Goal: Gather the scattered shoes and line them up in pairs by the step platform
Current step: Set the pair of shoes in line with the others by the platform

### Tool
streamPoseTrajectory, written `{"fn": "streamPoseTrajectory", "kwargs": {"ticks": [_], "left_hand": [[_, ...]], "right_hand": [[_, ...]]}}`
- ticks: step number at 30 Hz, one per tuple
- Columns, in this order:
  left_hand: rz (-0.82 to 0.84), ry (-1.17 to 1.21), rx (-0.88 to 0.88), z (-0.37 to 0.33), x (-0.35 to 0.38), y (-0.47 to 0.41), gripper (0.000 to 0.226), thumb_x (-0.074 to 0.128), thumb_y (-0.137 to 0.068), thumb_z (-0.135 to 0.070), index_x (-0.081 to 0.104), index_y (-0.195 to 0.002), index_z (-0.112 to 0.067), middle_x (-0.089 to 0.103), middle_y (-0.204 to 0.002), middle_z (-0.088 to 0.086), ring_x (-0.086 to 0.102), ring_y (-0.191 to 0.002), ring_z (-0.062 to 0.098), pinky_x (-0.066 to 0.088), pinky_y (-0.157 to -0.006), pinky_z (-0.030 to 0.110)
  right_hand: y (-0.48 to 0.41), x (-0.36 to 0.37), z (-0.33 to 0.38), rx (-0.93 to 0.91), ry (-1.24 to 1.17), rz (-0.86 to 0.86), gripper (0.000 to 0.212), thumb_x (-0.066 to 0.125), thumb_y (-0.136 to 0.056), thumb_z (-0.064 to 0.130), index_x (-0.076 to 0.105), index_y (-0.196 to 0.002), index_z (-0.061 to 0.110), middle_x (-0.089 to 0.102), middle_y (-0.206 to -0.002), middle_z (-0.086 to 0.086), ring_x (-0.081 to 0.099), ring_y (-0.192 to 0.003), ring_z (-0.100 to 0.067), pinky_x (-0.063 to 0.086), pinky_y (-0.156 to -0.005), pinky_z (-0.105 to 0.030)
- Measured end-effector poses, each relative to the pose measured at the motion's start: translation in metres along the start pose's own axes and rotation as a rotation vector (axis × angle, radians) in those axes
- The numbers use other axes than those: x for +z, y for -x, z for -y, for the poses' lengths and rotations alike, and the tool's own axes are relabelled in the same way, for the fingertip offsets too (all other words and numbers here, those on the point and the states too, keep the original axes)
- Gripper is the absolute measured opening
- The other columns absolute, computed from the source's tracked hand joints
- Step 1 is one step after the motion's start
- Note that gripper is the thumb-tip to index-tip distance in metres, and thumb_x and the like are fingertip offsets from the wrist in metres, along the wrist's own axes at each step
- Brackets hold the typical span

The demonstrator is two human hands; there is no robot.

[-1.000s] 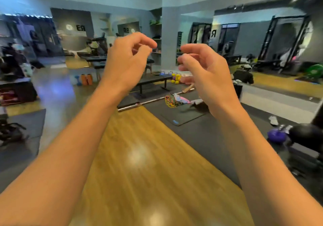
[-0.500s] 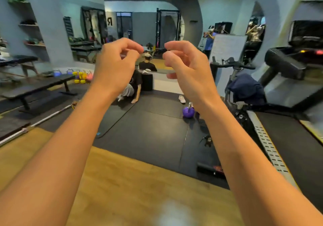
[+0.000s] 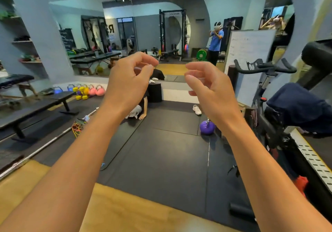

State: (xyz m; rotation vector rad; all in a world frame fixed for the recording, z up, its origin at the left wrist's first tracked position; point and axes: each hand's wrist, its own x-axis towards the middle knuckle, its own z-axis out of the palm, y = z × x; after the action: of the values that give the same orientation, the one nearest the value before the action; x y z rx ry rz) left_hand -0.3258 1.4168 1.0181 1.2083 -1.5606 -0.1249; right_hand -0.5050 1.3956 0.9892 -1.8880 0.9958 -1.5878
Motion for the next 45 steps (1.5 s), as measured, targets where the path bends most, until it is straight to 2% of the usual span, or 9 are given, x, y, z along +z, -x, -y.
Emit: {"fn": "streamPoseTrajectory", "kwargs": {"ticks": [7, 12, 17, 25, 28, 31, 34, 42, 45], "left_hand": [[0.088, 0.036, 0.043, 0.113, 0.087, -0.136, 0.021, 0.052, -0.091, -0.018, 0.069, -0.1, -0.025, 0.064, -0.087, -0.016, 0.056, -0.072, -0.008, 0.042, -0.066, 0.011], [0.189, 0.086, 0.109, 0.176, 0.17, -0.244, 0.02, 0.052, -0.093, -0.018, 0.068, -0.105, -0.02, 0.067, -0.101, -0.004, 0.06, -0.088, 0.005, 0.045, -0.072, 0.014], [0.279, 0.154, 0.131, 0.235, 0.267, -0.336, 0.018, 0.053, -0.093, -0.016, 0.067, -0.103, -0.019, 0.066, -0.099, -0.006, 0.056, -0.08, -0.003, 0.041, -0.066, 0.004], [0.316, 0.069, 0.129, 0.345, 0.393, -0.486, 0.02, 0.052, -0.093, -0.016, 0.068, -0.105, -0.02, 0.065, -0.101, -0.006, 0.059, -0.088, 0.007, 0.046, -0.074, 0.019], [0.328, 0.043, 0.118, 0.377, 0.43, -0.545, 0.021, 0.052, -0.093, -0.017, 0.068, -0.106, -0.021, 0.063, -0.098, -0.007, 0.057, -0.084, 0.002, 0.045, -0.072, 0.019], [0.336, 0.024, 0.097, 0.413, 0.469, -0.6, 0.021, 0.052, -0.092, -0.017, 0.068, -0.106, -0.02, 0.063, -0.098, -0.006, 0.058, -0.086, 0.006, 0.044, -0.073, 0.019], [0.355, 0.025, 0.087, 0.457, 0.515, -0.654, 0.02, 0.052, -0.092, -0.017, 0.068, -0.104, -0.022, 0.062, -0.095, -0.008, 0.055, -0.083, 0.0, 0.04, -0.068, 0.014], [0.44, 0.124, 0.12, 0.561, 0.652, -0.804, 0.018, 0.052, -0.092, -0.015, 0.066, -0.101, -0.021, 0.059, -0.086, -0.01, 0.053, -0.079, -0.001, 0.041, -0.068, 0.014], [0.47, 0.158, 0.107, 0.592, 0.711, -0.855, 0.02, 0.052, -0.091, -0.015, 0.067, -0.104, -0.02, 0.06, -0.092, -0.005, 0.053, -0.08, -0.001, 0.041, -0.068, 0.012]], "right_hand": [[-0.126, 0.044, -0.115, 0.027, 0.09, -0.024, 0.023, 0.058, -0.092, 0.025, 0.062, -0.115, 0.025, 0.065, -0.1, 0.011, 0.063, -0.094, -0.006, 0.056, -0.083, -0.041], [-0.216, 0.054, -0.192, 0.096, 0.175, -0.085, 0.024, 0.057, -0.093, 0.021, 0.061, -0.117, 0.023, 0.064, -0.101, 0.008, 0.063, -0.095, -0.007, 0.055, -0.086, -0.04], [-0.303, 0.049, -0.276, 0.163, 0.277, -0.149, 0.023, 0.058, -0.093, 0.02, 0.061, -0.115, 0.025, 0.065, -0.099, 0.01, 0.062, -0.09, -0.002, 0.055, -0.084, -0.035], [-0.464, 0.043, -0.439, 0.208, 0.254, -0.193, 0.024, 0.058, -0.093, 0.021, 0.06, -0.116, 0.026, 0.065, -0.102, 0.012, 0.061, -0.097, -0.004, 0.053, -0.087, -0.04], [-0.527, 0.05, -0.49, 0.225, 0.236, -0.178, 0.025, 0.057, -0.093, 0.022, 0.059, -0.118, 0.026, 0.064, -0.103, 0.014, 0.061, -0.098, -0.003, 0.054, -0.088, -0.037], [-0.583, 0.058, -0.541, 0.246, 0.225, -0.161, 0.025, 0.057, -0.093, 0.023, 0.06, -0.118, 0.027, 0.065, -0.103, 0.014, 0.061, -0.097, -0.002, 0.054, -0.088, -0.038], [-0.638, 0.06, -0.598, 0.246, 0.243, -0.142, 0.026, 0.057, -0.093, 0.025, 0.06, -0.119, 0.027, 0.065, -0.104, 0.014, 0.061, -0.096, -0.002, 0.055, -0.086, -0.037], [-0.786, 0.07, -0.743, 0.322, 0.306, -0.157, 0.025, 0.058, -0.092, 0.025, 0.061, -0.117, 0.028, 0.064, -0.102, 0.013, 0.061, -0.089, -0.002, 0.053, -0.078, -0.026], [-0.837, 0.066, -0.792, 0.35, 0.324, -0.171, 0.026, 0.057, -0.093, 0.026, 0.06, -0.119, 0.027, 0.062, -0.101, 0.018, 0.06, -0.091, 0.002, 0.052, -0.078, -0.02]]}}
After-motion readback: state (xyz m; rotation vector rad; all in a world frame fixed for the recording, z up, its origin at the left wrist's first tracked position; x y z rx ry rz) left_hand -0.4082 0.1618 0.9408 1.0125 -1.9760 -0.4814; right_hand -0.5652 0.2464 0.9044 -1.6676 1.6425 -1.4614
